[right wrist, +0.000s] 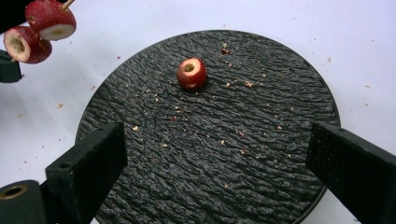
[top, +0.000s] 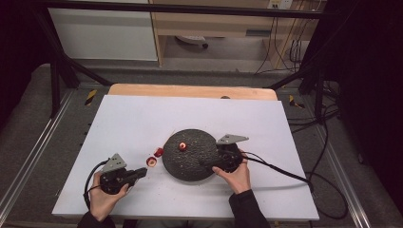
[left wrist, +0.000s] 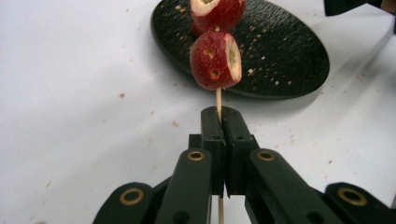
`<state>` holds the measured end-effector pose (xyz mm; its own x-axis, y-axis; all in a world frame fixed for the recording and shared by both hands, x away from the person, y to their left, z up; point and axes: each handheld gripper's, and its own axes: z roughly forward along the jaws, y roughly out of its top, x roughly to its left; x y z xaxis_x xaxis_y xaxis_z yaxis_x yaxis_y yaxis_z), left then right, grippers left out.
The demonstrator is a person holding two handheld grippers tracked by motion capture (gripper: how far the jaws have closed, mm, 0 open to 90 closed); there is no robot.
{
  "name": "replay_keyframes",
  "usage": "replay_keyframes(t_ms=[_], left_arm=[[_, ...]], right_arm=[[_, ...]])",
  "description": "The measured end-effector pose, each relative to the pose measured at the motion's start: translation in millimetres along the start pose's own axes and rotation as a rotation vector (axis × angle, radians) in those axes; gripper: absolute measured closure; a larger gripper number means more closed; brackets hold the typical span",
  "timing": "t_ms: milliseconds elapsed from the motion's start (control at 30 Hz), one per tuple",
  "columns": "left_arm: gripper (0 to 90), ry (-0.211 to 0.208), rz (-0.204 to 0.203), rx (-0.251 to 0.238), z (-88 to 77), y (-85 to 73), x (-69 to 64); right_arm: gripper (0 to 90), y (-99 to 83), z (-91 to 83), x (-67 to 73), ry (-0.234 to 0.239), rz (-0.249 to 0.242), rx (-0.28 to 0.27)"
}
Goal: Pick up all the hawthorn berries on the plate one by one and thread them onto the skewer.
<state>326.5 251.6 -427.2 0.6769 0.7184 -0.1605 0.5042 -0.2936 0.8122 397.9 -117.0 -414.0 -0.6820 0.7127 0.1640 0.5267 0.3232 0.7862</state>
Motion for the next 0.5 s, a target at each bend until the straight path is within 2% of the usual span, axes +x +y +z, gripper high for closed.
replay_keyframes(t_ms=[133, 300, 500], left_arm=[[88.4, 0.011, 0.000, 0.010, -5.0, -6.0, 6.3], [88.4, 0.009, 0.009, 0.019, -7.2, -12.0, 8.9], [88.4, 0.004, 0.005, 0.021, -7.8, -13.0, 10.9]], right_arm=[[5.4, 15.4, 5.5, 4.6, -0.001, -0.041, 0.065], [5.4, 35.8, 16.0, 10.5, -0.006, -0.080, 0.122], [6.2, 56.9, 32.7, 18.6, -0.001, -0.113, 0.169]])
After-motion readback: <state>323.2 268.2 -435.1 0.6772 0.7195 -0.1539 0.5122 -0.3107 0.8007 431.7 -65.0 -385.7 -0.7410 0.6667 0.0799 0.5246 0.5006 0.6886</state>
